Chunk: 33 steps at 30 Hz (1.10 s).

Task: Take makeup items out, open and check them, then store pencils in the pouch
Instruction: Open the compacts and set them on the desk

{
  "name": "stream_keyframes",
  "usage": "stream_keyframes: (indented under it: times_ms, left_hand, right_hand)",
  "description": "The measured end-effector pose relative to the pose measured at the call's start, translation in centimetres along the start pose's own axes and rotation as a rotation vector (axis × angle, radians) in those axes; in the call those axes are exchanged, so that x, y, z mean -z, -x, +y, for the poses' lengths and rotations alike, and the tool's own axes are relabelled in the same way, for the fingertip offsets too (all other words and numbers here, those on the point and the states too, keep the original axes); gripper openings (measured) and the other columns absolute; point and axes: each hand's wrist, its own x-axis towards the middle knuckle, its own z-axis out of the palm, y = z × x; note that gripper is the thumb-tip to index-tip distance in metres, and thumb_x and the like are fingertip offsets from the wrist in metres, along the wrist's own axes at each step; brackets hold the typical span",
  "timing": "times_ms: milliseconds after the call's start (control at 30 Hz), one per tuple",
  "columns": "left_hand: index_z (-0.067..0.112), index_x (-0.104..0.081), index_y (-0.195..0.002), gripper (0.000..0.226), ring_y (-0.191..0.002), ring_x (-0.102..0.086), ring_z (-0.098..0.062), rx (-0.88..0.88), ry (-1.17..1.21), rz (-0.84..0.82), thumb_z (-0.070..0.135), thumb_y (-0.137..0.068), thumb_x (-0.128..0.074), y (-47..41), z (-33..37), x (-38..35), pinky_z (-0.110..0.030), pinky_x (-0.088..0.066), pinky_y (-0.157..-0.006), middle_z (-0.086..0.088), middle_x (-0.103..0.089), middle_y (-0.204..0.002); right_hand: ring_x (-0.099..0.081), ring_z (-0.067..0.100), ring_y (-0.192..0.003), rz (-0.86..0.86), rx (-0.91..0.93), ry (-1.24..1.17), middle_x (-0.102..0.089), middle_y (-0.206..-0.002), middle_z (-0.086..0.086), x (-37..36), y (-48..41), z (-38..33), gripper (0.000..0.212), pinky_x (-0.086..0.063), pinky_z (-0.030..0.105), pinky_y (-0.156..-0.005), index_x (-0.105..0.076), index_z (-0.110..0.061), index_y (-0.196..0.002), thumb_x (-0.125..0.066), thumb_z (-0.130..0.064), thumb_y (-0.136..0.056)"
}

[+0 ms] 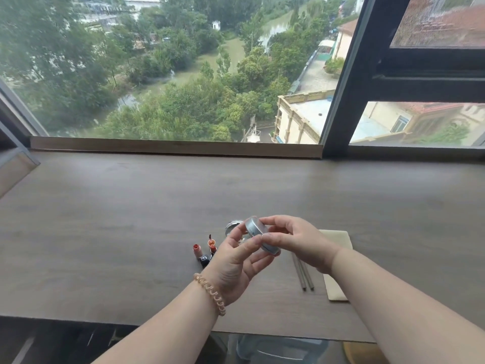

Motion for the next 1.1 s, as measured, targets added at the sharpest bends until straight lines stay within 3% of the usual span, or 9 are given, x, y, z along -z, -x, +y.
stream_keyframes:
  times_ms: [200, 367, 500, 600, 700, 767, 833, 933, 1100]
  left_hand:
    - [0.012, -0.05, -0.127, 0.054, -0.11, -0.062, -0.04, 0.044, 0.001, -0.015, 0.008, -0.076, -0.069, 0.3, 0.7, 1.0, -0.036, -0.057, -0.084, -0.023, -0.063, -0.122]
    - [0.007, -0.049, -0.128, 0.054, -0.103, -0.066, -0.035, 0.101, 0.0, 0.004, 0.004, -0.078, -0.069, 0.7, -0.6, 2.5, -0.034, -0.058, -0.08, -0.021, -0.066, -0.117]
    - [0.007, -0.047, -0.129, 0.059, -0.096, -0.069, -0.033, 0.135, 0.004, 0.037, 0.003, -0.075, -0.071, 0.6, -1.4, 2.9, -0.034, -0.059, -0.074, -0.017, -0.07, -0.109]
    - [0.009, -0.051, -0.125, 0.059, -0.084, -0.071, -0.03, 0.152, -0.023, 0.065, 0.005, -0.07, -0.071, 0.7, -1.6, 3.0, -0.035, -0.06, -0.073, -0.016, -0.07, -0.102]
    - [0.008, -0.051, -0.125, 0.06, -0.083, -0.07, -0.03, 0.145, -0.023, 0.067, 0.004, -0.071, -0.076, 0.5, -1.4, 3.1, -0.039, -0.058, -0.078, -0.016, -0.069, -0.101]
    - [0.008, -0.052, -0.123, 0.058, -0.086, -0.07, -0.031, 0.137, -0.02, 0.043, 0.006, -0.07, -0.074, 0.3, -1.1, 3.0, -0.041, -0.055, -0.084, -0.014, -0.069, -0.103]
    - [0.009, -0.054, -0.122, 0.054, -0.09, -0.068, -0.032, 0.128, -0.02, 0.01, 0.009, -0.071, -0.071, 0.1, -0.7, 2.9, -0.042, -0.052, -0.09, -0.013, -0.069, -0.103]
    - [0.011, -0.058, -0.121, 0.049, -0.098, -0.064, -0.034, 0.116, -0.022, -0.056, 0.017, -0.074, -0.071, 0.1, 0.2, 3.0, -0.037, -0.055, -0.089, -0.014, -0.065, -0.111]
    - [0.015, -0.061, -0.114, 0.045, -0.101, -0.062, -0.041, 0.145, 0.042, -0.129, 0.015, -0.07, -0.069, -0.2, 1.1, 3.6, -0.038, -0.053, -0.087, -0.016, -0.063, -0.109]
  right_hand:
    - [-0.065, 0.005, -0.093, 0.07, 0.081, 0.201, -0.071, -0.096, -0.01, -1.5, 0.2, -0.3, 0.031, -0.056, 0.028, -0.082, -0.065, -0.044, -0.1, -0.067, -0.03, -0.072]
    - [-0.064, 0.002, -0.098, 0.015, 0.034, 0.605, -0.07, -0.109, -0.01, -2.4, 0.4, 0.9, 0.056, -0.051, 0.03, -0.089, -0.055, -0.033, -0.125, -0.048, -0.053, -0.072]
    - [-0.064, 0.006, -0.09, -0.014, 0.035, 0.645, -0.072, -0.099, -0.007, -3.0, 1.0, 1.9, 0.039, -0.05, 0.028, -0.08, -0.049, -0.037, -0.125, -0.045, -0.038, -0.086]
    - [-0.061, 0.019, -0.085, 0.017, 0.082, 0.819, -0.069, -0.092, -0.001, -3.8, 1.0, 2.4, 0.037, -0.046, 0.033, -0.073, -0.045, -0.031, -0.124, -0.04, -0.032, -0.087]
    - [-0.059, 0.024, -0.086, 0.123, 0.171, 1.026, -0.068, -0.09, 0.003, -4.8, 0.6, 2.8, 0.047, -0.041, 0.029, -0.084, -0.044, -0.019, -0.126, -0.032, -0.029, -0.082]
    - [-0.061, 0.02, -0.078, 0.305, 0.331, 1.114, -0.069, -0.081, 0.0, -5.1, 0.6, 3.3, 0.05, -0.046, 0.029, -0.09, -0.05, -0.012, -0.125, -0.035, -0.028, -0.08]
    - [-0.059, 0.015, -0.075, 0.434, 0.413, 0.999, -0.07, -0.078, -0.003, -5.0, 0.8, 3.4, 0.043, -0.046, 0.028, -0.088, -0.057, -0.013, -0.12, -0.04, -0.027, -0.083]
    - [-0.055, 0.008, -0.082, 0.433, 0.304, 0.72, -0.071, -0.089, -0.01, -4.5, 0.6, 2.3, 0.041, -0.038, 0.025, -0.09, -0.063, -0.026, -0.11, -0.032, -0.045, -0.09]
    - [-0.052, 0.009, -0.066, 0.646, 0.174, 0.42, -0.057, -0.061, -0.014, -4.1, -0.8, 2.0, 0.033, -0.045, 0.035, -0.065, -0.058, -0.036, -0.072, -0.038, -0.058, -0.087]
